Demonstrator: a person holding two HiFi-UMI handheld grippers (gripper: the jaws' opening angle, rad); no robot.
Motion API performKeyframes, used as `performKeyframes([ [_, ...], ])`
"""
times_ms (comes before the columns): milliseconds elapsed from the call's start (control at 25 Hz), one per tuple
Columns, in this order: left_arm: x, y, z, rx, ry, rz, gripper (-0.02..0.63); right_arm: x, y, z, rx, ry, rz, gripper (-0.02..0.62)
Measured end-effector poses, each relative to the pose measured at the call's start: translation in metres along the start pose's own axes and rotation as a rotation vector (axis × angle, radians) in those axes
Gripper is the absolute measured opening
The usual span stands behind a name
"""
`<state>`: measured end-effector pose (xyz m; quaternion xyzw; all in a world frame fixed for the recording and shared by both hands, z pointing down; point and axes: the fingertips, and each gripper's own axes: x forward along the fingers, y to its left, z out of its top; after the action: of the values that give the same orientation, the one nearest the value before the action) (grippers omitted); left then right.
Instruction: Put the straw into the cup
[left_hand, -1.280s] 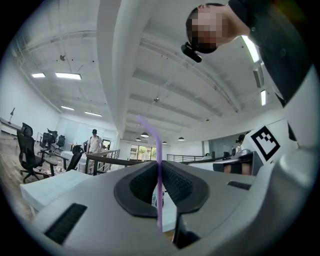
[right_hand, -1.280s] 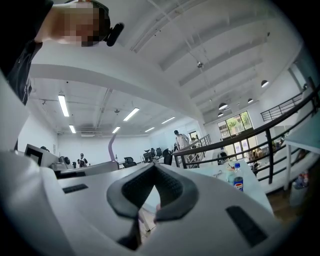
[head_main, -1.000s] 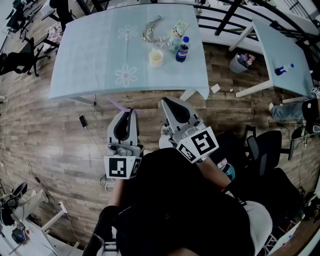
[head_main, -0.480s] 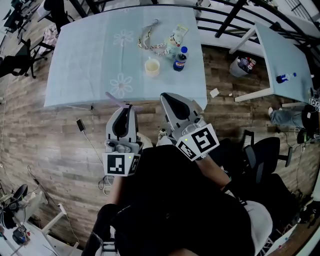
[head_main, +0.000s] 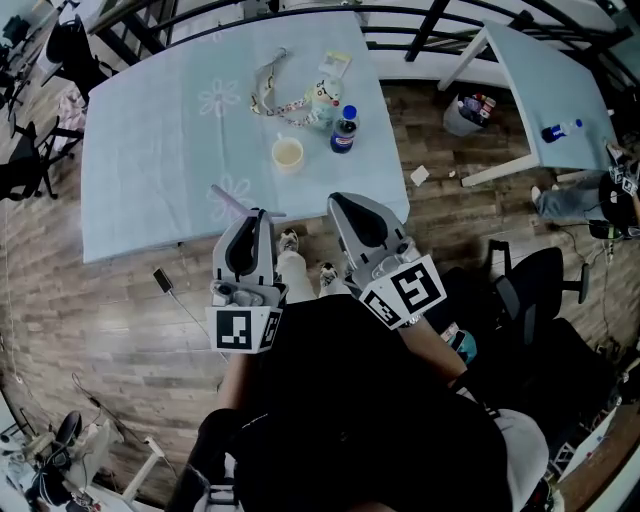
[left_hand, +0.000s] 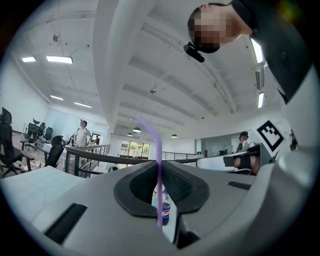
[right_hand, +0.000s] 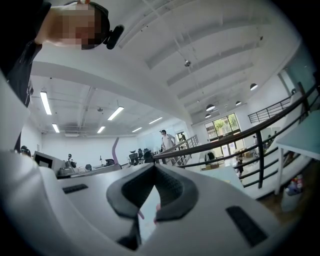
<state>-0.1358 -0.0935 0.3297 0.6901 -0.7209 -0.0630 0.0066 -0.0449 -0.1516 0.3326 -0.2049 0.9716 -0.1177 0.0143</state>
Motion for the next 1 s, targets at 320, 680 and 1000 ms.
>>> performKeyframes([
  [320,0.065,0.034,-0.012,-0.009,0.044,-0.131,0.037,0.053,-0.029,0.003,0.015,0.006,-0.098,0.009],
  [680,0.119,0.073,-0.028,-0.034,0.088,-0.255,0.037,0.109,-0.040,0.000,0.030,0.037,-0.177,0.009],
  [1000,0.152,0.089,-0.078,-0.063,0.193,-0.336,0.037,0.117,-0.057,-0.001,0.027,0.052,-0.319,0.009],
])
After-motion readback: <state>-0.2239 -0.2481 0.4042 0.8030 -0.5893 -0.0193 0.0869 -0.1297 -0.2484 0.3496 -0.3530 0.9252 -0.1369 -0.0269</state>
